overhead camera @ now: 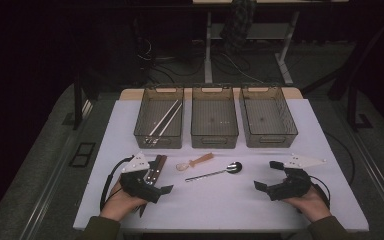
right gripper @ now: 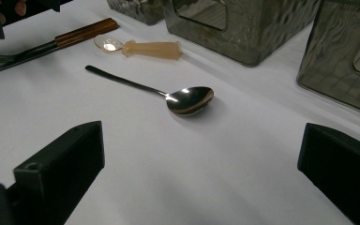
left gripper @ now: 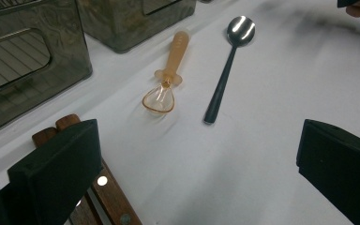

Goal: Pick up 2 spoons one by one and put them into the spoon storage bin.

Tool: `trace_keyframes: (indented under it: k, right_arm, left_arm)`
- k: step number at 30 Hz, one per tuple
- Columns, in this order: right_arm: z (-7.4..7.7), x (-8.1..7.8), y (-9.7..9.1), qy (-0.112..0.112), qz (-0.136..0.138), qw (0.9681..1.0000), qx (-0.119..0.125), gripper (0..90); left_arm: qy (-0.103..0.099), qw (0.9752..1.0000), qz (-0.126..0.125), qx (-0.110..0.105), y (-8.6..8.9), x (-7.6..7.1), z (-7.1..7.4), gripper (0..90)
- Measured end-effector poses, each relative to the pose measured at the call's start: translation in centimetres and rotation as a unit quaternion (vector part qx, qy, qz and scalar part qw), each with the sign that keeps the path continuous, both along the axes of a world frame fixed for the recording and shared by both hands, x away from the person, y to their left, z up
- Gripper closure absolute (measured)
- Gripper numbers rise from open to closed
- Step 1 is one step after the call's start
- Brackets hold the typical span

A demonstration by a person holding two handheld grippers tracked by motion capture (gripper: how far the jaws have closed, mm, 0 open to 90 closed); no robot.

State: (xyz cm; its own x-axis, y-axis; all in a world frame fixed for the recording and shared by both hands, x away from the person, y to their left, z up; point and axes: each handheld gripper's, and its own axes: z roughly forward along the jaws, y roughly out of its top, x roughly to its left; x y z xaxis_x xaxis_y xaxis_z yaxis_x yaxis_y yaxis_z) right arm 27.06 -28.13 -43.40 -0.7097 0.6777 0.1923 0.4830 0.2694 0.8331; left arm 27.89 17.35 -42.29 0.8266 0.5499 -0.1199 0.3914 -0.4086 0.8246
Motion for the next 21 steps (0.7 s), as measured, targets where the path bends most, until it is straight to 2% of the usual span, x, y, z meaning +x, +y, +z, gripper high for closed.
trace_keyframes:
  k: [8,9,10,14,21]
  right_arm:
    - [0.8,0.8,1.1,0.009,0.005,0.9998,-0.019,0.8]
    - [1.0,0.9,1.3,0.009,0.004,0.9997,-0.021,5.8]
    - [1.1,0.9,1.4,0.004,0.005,0.9998,-0.019,7.0]
    - [1.2,1.9,2.1,0.012,0.016,0.9997,-0.016,14.0]
    - [0.8,3.9,3.2,0.04,0.017,0.999,-0.012,24.0]
  left_arm:
    - [0.0,1.0,-0.006,0.005,-0.2,0.1,0.1,0.0]
    - [0.0,1.0,-0.005,0.006,-0.2,0.1,0.1,0.0]
    - [-0.001,1.0,-0.006,0.006,-0.2,0.0,0.1,0.0]
    - [-0.006,0.9999,-0.007,0.01,-0.4,0.0,0.1,0.0]
    - [-0.007,1.0,-0.006,0.003,-0.3,0.0,0.0,0.0]
